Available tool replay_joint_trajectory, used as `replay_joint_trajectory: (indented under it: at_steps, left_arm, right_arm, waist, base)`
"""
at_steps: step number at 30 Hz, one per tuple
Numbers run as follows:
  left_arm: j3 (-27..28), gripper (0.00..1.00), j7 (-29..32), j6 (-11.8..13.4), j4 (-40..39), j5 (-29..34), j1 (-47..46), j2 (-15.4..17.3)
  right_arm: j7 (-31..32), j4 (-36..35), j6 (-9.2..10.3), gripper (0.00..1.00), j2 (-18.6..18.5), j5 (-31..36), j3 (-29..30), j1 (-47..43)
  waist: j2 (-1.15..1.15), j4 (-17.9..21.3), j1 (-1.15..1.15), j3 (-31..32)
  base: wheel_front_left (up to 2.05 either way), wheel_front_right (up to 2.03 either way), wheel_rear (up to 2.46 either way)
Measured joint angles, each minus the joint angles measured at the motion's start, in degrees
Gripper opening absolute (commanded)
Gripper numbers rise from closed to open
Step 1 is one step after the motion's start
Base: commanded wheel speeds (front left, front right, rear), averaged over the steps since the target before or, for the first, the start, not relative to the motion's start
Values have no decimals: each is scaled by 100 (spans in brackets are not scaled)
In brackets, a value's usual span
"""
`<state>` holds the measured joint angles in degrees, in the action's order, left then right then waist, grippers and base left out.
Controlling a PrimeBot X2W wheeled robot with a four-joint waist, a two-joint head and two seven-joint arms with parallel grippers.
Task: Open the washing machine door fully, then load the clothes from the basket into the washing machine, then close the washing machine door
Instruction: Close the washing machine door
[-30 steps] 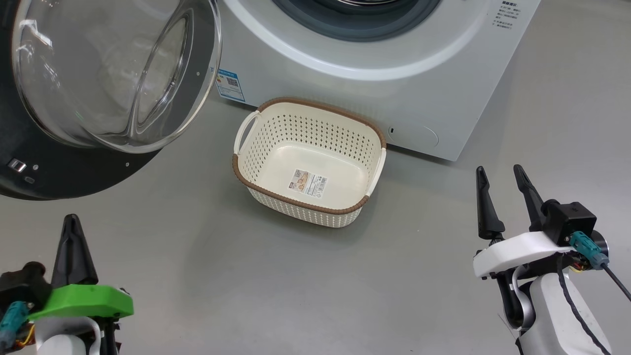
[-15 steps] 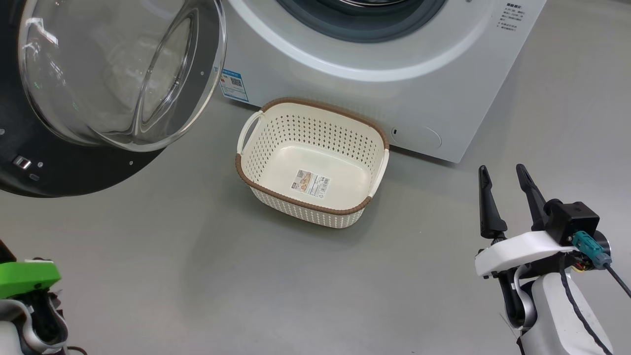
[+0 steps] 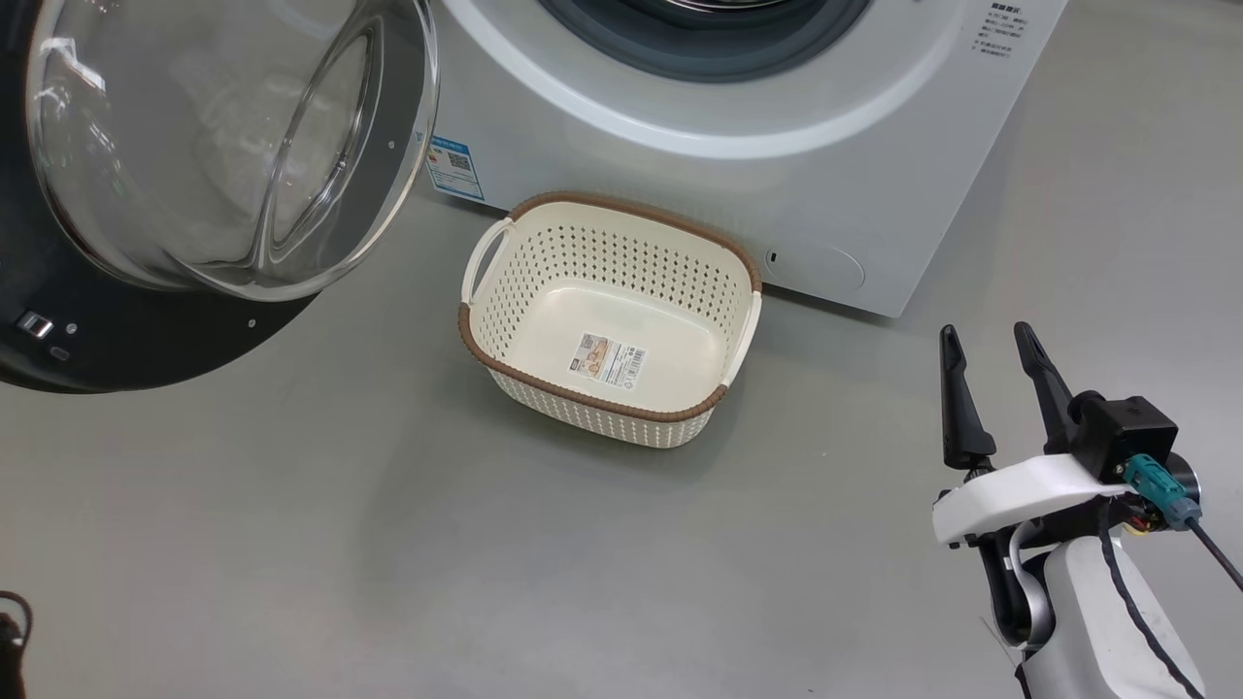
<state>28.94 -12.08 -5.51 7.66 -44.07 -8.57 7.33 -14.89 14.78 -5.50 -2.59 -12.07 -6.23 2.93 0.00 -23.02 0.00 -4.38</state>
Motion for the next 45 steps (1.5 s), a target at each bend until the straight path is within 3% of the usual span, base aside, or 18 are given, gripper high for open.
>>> replay_joint_trajectory:
  at_steps: [14,20,25,29,45]
  left_arm:
    - [909,0,1079,1,530,-1996,-1313,616]
    - [1077,0,1640,208,1010,-2420,-1617,916]
    - [1495,0,1908,453,1343,-2975,-1747,988]
    - [1627,0,2128,475,1503,-3335,-1851,980]
    - [1630,0,2499,452,2030,-3394,-1847,1129]
  right_arm:
    - [0,-68,-44,100,1,-59,-15,20]
    - [0,-71,-49,100,-30,-59,-9,32]
    - [0,-59,-52,100,-62,-59,-20,70]
    - [0,-59,-52,100,-86,-59,-7,111]
    - [0,-79,-93,100,-182,-59,-23,166]
  waist:
    - [0,239,0,-223]
    - [0,329,0,-324]
    - [0,413,0,-374]
    - [0,469,0,-411]
    - [0,637,0,-629]
  base:
    - [0,0,0]
    - [0,0,0]
    - [0,0,0]
    - [0,0,0]
    - [0,0,0]
